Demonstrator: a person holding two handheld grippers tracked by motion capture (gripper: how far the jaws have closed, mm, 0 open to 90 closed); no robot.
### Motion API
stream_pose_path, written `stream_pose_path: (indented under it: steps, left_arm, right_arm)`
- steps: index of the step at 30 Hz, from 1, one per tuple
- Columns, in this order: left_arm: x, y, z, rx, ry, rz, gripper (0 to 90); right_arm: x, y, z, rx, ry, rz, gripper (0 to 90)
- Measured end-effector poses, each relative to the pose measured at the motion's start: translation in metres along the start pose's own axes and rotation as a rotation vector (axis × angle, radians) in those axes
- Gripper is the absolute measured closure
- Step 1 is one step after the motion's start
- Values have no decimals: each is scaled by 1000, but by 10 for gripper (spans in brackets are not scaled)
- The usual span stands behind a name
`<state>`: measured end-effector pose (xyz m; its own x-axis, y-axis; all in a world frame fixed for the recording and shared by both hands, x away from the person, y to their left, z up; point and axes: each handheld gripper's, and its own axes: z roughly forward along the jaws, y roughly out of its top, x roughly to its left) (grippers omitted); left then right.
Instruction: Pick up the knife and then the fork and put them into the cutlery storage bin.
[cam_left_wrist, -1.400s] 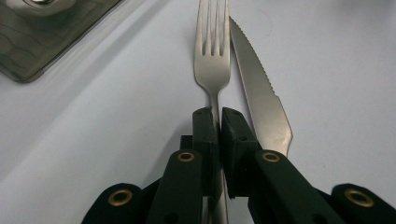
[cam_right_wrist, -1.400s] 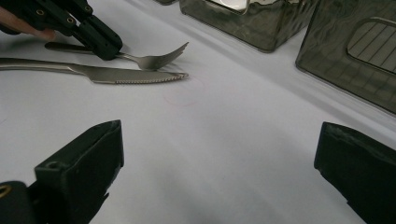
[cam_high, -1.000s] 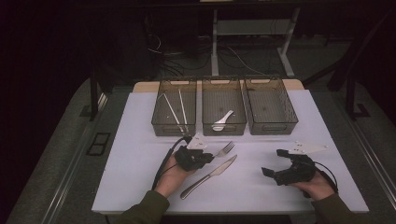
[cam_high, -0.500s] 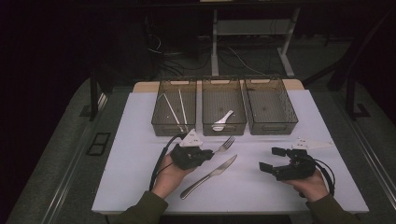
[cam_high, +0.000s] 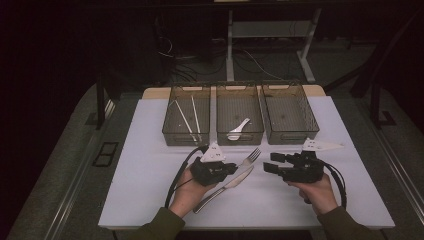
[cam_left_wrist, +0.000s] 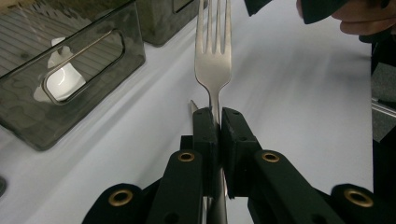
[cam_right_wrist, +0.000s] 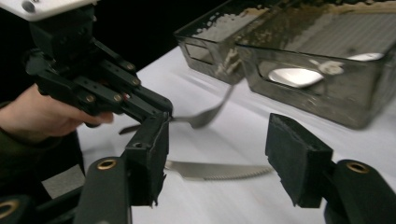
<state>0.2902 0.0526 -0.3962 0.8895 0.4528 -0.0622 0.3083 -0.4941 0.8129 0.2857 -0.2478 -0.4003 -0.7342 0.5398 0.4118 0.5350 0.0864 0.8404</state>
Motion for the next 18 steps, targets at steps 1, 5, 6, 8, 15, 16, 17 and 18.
stream_pose_path:
  steps: [1,5,6,8,15,16,17,18]
  left_arm:
    - [0,0,0,-4,0,2,844]
    - [-2,1,0,-18,-1,9,845]
    - [-3,1,0,-16,-2,12,844]
    - [-4,2,0,-14,0,17,845]
    - [-5,2,-1,-24,4,20,845]
    - [-5,2,-1,-25,5,20,844]
    - [-5,2,-1,-26,6,21,844]
    - [-5,2,-1,-26,6,22,844]
  right_arm:
    - [0,1,3,0,9,0,416]
    - [1,4,16,16,20,6,431]
    - [1,4,19,18,21,8,434]
    - [0,5,25,21,23,19,456]
    - [-4,6,40,43,54,55,548]
    - [-4,6,42,45,55,56,555]
    - [-3,7,43,47,58,57,575]
    - [-3,7,44,47,62,56,597]
